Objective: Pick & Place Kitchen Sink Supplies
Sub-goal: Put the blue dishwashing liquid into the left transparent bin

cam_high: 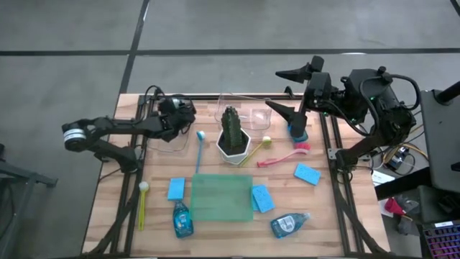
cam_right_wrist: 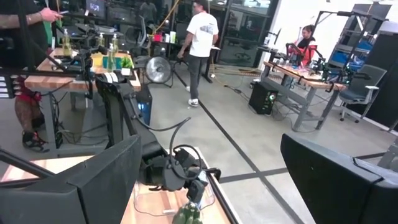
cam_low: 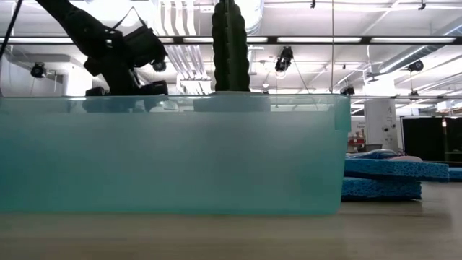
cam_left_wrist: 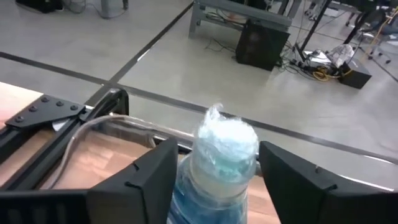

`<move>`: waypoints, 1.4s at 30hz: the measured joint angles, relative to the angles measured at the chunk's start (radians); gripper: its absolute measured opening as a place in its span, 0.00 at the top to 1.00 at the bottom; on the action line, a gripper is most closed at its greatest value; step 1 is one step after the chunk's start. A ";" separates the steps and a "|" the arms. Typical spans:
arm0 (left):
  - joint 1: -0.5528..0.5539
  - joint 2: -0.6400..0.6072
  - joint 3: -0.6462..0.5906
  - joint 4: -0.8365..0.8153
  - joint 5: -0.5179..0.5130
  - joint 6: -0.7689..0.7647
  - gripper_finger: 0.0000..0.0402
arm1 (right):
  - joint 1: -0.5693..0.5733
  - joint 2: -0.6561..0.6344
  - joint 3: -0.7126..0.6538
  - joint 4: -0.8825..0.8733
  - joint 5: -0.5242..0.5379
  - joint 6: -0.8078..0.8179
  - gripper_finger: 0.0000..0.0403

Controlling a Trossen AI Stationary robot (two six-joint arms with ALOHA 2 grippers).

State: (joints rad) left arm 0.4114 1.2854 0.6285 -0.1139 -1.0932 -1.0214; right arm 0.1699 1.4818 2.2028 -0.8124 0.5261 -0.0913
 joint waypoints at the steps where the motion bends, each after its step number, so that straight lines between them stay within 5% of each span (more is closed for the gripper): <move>1: 0.000 -0.006 0.000 0.000 -0.001 0.012 0.41 | 0.000 0.000 0.000 0.000 0.000 -0.004 0.05; 7: -0.003 -0.096 0.000 0.000 -0.006 0.085 0.39 | 0.000 0.000 0.000 -0.016 0.017 -0.002 0.05; 13: -0.003 -0.246 0.000 0.001 0.079 0.190 0.39 | -0.005 -0.002 0.000 -0.157 0.173 0.078 0.05; 22: -0.005 -0.468 0.000 0.056 0.312 0.238 0.39 | -0.105 -0.018 0.000 -0.498 0.207 0.506 0.05; 27: -0.005 -0.557 0.000 0.177 0.453 0.291 0.39 | -0.228 -0.021 -0.004 -0.770 0.105 0.775 0.05; 32: -0.006 -0.600 0.001 0.348 0.639 0.291 0.39 | -0.351 -0.018 -0.082 -0.724 -0.104 0.804 0.05; 42: -0.007 -0.617 0.001 0.714 1.026 0.243 0.39 | -0.533 -0.009 -0.333 -0.747 -0.337 0.818 0.05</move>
State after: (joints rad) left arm 0.4039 0.6688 0.6296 0.6000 -0.0668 -0.7780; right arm -0.3630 1.4731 1.8694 -1.5589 0.1894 0.7265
